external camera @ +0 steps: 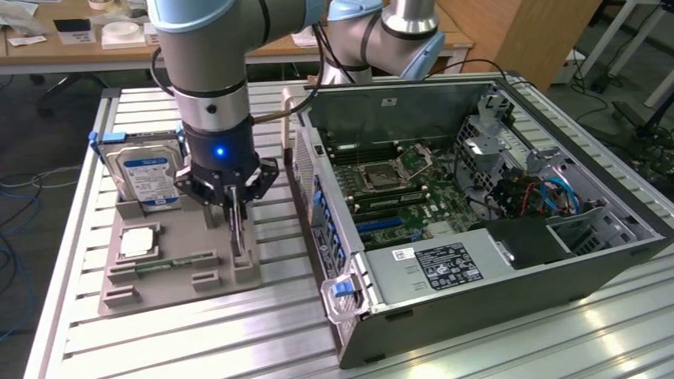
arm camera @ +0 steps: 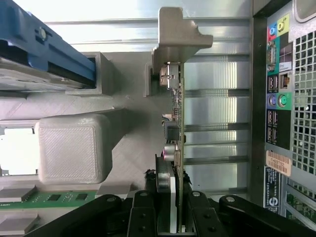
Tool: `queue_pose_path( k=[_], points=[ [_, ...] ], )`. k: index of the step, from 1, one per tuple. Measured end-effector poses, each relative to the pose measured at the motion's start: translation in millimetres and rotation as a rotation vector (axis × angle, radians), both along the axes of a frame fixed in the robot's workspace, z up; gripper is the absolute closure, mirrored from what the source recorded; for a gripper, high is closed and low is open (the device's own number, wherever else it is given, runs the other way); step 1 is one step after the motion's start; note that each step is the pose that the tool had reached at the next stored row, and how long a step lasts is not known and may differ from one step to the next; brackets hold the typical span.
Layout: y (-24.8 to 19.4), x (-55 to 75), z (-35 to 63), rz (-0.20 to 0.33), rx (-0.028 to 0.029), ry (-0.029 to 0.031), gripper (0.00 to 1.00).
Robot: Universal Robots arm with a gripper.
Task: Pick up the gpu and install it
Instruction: 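Pick up the gpu and move the gpu toward the slot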
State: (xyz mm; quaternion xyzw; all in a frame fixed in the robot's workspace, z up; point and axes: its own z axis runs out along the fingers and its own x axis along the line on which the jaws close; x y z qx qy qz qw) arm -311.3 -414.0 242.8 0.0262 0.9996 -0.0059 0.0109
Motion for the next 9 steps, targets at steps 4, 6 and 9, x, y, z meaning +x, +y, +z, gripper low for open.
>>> queue_pose_path(
  k=[4,6,9],
  points=[
    [0.0,0.0,6.4,0.000,0.0023,0.0000,0.72],
    [0.0,0.0,9.8,0.000,0.0036,0.0000,0.72],
    [0.0,0.0,14.1,0.000,0.0055,0.0000,0.72]
  ],
)
